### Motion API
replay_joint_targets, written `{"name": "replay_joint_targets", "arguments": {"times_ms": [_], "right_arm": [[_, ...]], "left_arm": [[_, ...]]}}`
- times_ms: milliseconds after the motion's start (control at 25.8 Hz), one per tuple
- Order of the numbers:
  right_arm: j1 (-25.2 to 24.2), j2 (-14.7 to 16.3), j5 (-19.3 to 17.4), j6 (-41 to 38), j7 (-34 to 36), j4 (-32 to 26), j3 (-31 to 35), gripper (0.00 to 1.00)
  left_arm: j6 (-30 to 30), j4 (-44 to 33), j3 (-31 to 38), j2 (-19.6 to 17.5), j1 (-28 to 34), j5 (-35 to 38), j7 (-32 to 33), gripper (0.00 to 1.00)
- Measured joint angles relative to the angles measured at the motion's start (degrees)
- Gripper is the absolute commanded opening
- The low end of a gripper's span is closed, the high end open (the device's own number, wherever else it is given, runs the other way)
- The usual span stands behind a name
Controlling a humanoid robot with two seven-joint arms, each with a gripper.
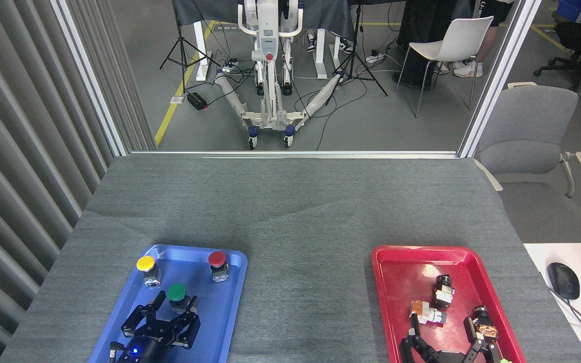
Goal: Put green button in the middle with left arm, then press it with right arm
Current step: 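Reach the left hand to the green button in the blue tray and grasp it, then lift the green button with the left hand and set it on the table middle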
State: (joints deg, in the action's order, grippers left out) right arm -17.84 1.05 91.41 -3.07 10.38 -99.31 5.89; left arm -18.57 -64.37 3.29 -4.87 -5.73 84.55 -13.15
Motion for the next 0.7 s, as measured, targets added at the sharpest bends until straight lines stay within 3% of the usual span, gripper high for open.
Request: {"name": "replay_joint_targets", "arguments": {"times_ms": [155,194,388,543,698], "right_arm": [[0.0,0.0,0.0,0.0,-0.01,0.0,0.0,1.0],[0.01,0.0,0.0,0.0,-0.01,0.0,0.0,1.0],[0.01,0.0,0.0,0.0,-0.02,0.0,-0.04,1.0],[0.01,0.0,0.06,0.0,-0.02,0.0,-0.32,1.0],[0.01,0.0,0.08,0.0,-0.02,-0.01,-0.41,1.0]], "left_arm": [[-0.14,0.12,-0.09,-0.18,-0.1,0.02,0.0,0.07],[-0.35,0.12,-0.14,-0.28,-0.07,0.04,-0.07,0.0],[-3.24,-0.58,-0.42,-1.34,0.48,0.16,-2.6,0.0],[-10.42,-4.65,-1.43,-1.84,0.33,0.27,-5.16,0.0],[-15.77,-7.13,-10.31,-0.94,-2.82,0.38,-5.69,0.0]]}}
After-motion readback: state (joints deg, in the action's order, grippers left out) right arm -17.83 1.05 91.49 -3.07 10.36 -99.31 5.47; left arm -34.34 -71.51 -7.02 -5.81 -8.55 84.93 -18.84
